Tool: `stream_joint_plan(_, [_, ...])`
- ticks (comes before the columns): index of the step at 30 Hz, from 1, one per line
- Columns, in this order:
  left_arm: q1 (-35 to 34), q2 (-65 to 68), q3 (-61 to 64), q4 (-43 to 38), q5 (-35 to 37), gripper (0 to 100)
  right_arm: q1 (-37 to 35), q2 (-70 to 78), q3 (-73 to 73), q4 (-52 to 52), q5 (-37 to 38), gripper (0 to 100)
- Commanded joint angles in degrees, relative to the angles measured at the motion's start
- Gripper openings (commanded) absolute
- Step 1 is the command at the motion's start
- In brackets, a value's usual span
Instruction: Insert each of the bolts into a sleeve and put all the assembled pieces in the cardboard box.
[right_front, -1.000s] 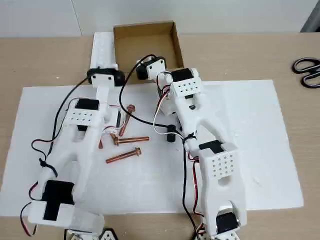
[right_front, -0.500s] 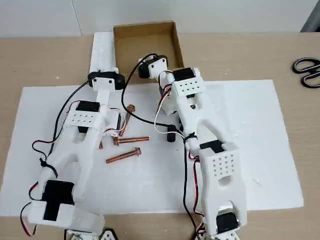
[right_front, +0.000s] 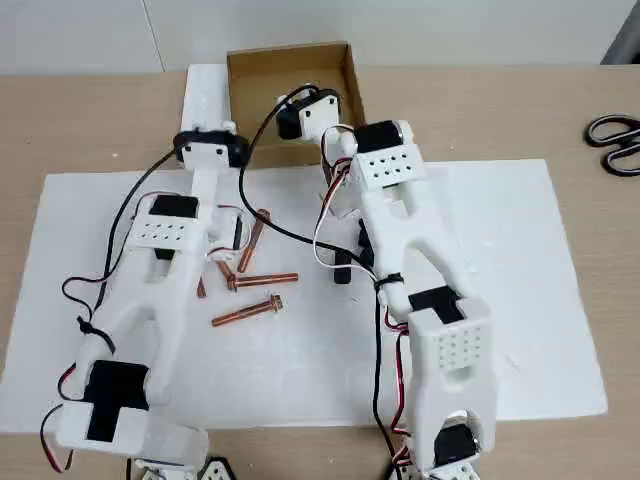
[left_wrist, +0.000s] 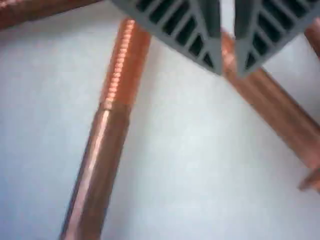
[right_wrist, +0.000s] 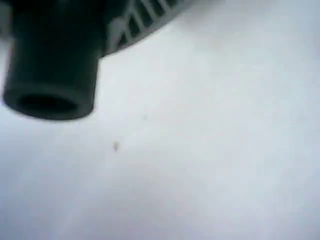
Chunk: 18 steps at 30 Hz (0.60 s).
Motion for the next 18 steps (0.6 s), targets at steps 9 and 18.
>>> stream_joint_plan(9, [0.4,-0.9,-10.2,7.2,0.4,1,6.5,-5.4,-1.6,7.1,-0.1,0.6])
stream_joint_plan(18, [0.4,-0.8,-23.3,14.1,3.3,1,11.4,-5.4,-1.6,13.2,-0.1,0.8])
